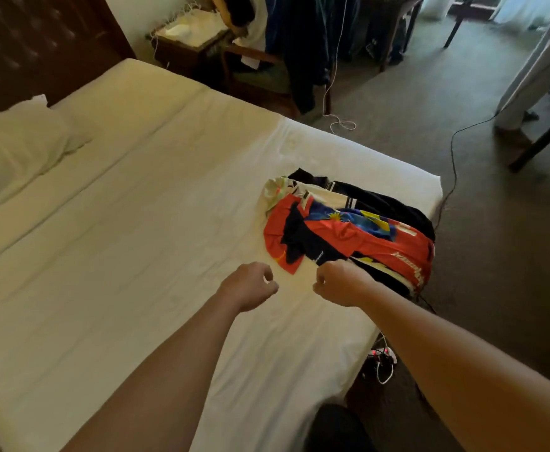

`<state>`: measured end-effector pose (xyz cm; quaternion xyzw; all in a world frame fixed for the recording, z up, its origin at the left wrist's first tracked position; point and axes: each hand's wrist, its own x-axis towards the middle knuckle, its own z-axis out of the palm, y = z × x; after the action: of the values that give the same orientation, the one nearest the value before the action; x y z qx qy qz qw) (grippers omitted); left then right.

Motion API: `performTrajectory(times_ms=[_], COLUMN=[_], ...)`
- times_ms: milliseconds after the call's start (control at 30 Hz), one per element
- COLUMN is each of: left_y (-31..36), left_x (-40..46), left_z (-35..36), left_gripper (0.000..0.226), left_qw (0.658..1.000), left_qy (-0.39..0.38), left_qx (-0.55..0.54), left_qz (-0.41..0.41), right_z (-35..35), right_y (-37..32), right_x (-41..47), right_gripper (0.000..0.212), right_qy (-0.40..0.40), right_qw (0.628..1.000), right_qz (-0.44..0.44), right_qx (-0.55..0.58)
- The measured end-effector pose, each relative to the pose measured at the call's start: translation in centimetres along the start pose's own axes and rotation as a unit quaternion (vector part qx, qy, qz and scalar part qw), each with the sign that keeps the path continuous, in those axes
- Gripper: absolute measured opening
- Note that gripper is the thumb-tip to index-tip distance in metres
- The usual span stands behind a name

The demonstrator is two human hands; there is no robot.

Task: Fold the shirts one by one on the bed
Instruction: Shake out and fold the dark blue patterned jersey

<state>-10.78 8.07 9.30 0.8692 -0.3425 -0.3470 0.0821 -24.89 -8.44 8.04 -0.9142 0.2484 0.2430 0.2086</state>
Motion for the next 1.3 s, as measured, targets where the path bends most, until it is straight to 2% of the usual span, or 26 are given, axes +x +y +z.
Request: performTrajectory(times_ms=[167,333,433,600,700,767,900,1133,1233,1300], left_y=[0.4,-1.0,-2.1,-3.8,-4.4,-4.7,-4.9,-3.7,-3.2,-2.9], left_x=[11.1,20.4,24.0,28.8,30.4,31.2,31.7,28.6,26.1,24.1], left_z=[-1.0,0.2,1.7,4.9,5.9,6.1,5.7,3.8,1.9,0.5], left_gripper=[0.036,0.029,0.025,0.018,0.018,0.017,0.016,0.016,0.015,0.016], left_qw=[1.0,0.999,0.998,0.994,0.993,0.993,0.992,0.99,0.99,0.99], left_qy=[-0.023,-0.009,-0.011,-0.008,-0.016,-0.012,-0.005,-0.004,0.008,0.018], left_qx=[0.019,-0.03,-0.042,-0.075,-0.084,-0.085,-0.086,-0.098,-0.101,-0.096], left_qz=[-0.005,-0.039,-0.049,-0.075,-0.077,-0.08,-0.093,-0.098,-0.102,-0.101], right_z=[-1.6,0.4,1.7,3.9,4.6,4.8,4.1,0.6,-1.2,-2.7], right_y=[3.3,6.0,7.6,9.7,11.1,11.8,12.5,11.9,10.4,8.5], right_x=[11.8,21.7,25.9,32.0,34.0,34.7,35.2,33.0,31.3,29.9], right_gripper=[0.027,0.015,0.029,0.05,0.07,0.071,0.043,0.006,0.013,0.029], right_qy=[-0.002,-0.002,0.027,0.048,0.027,0.021,0.03,0.009,-0.009,-0.021], right_qw=[0.999,0.998,0.997,0.995,0.993,0.99,0.988,0.997,0.996,0.996], right_qz=[0.024,0.051,0.059,0.082,0.102,0.1,0.069,0.068,0.074,0.056], right_qx=[0.03,0.038,0.034,-0.037,-0.055,-0.094,-0.132,-0.021,0.042,0.067])
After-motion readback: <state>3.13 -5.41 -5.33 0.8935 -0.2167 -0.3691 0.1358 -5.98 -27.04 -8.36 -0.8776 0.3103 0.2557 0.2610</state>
